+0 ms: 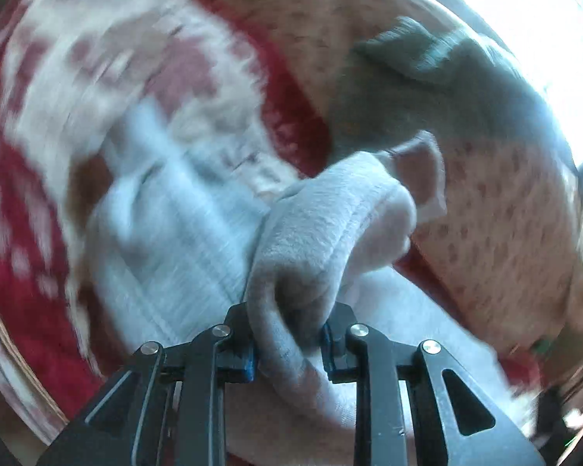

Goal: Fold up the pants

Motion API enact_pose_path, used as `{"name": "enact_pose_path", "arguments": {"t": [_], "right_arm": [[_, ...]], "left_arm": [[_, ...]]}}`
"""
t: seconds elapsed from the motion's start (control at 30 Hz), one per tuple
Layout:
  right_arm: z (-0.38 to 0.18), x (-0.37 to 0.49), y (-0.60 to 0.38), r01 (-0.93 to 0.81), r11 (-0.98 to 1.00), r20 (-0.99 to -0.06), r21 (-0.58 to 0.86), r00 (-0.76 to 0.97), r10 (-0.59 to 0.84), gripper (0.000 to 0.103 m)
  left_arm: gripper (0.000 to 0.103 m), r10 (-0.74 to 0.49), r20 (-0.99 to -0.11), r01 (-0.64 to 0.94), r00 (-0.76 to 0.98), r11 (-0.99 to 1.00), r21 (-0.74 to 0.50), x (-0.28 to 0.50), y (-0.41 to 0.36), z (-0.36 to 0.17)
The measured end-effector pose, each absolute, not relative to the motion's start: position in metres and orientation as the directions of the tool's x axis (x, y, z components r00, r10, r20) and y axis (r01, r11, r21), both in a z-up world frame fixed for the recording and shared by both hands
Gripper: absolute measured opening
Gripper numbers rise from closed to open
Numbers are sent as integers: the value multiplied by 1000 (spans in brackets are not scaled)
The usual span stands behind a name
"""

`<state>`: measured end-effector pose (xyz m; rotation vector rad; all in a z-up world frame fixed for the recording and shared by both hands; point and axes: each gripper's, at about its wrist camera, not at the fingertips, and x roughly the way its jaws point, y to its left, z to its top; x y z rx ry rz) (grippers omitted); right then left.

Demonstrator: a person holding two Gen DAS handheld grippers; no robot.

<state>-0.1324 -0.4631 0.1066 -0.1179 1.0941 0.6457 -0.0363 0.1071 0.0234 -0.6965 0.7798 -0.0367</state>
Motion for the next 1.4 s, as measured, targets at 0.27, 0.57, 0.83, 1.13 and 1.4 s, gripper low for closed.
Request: {"name": "enact_pose_path", "arguments": {"t": [0.27, 0.57, 0.83, 1.13, 1.4], "right_arm": [[119, -163, -462, -513, 780, -784, 357, 289, 549, 8], [100, -164, -495, -276, 788, -672, 550, 413, 614, 18], [80, -179, -523, -87, 687, -566, 722, 497, 658, 80], [68, -187, -566, 97, 556, -503, 825, 574, 646, 82], [60, -186, -584, 129, 471, -430, 873, 661, 615, 83]], "left_arm": [[24, -279, -569, -246, 774, 694, -676, -74, 121, 12], [57, -267, -569, -273, 778, 673, -688, -81, 126, 2], [75, -175, -615, -348, 769, 692, -632, -97, 124, 2], [77, -157, -553, -188, 818, 836, -515, -149, 57, 44], [89, -444, -571, 124, 690, 850, -512, -144, -75, 50]]}}
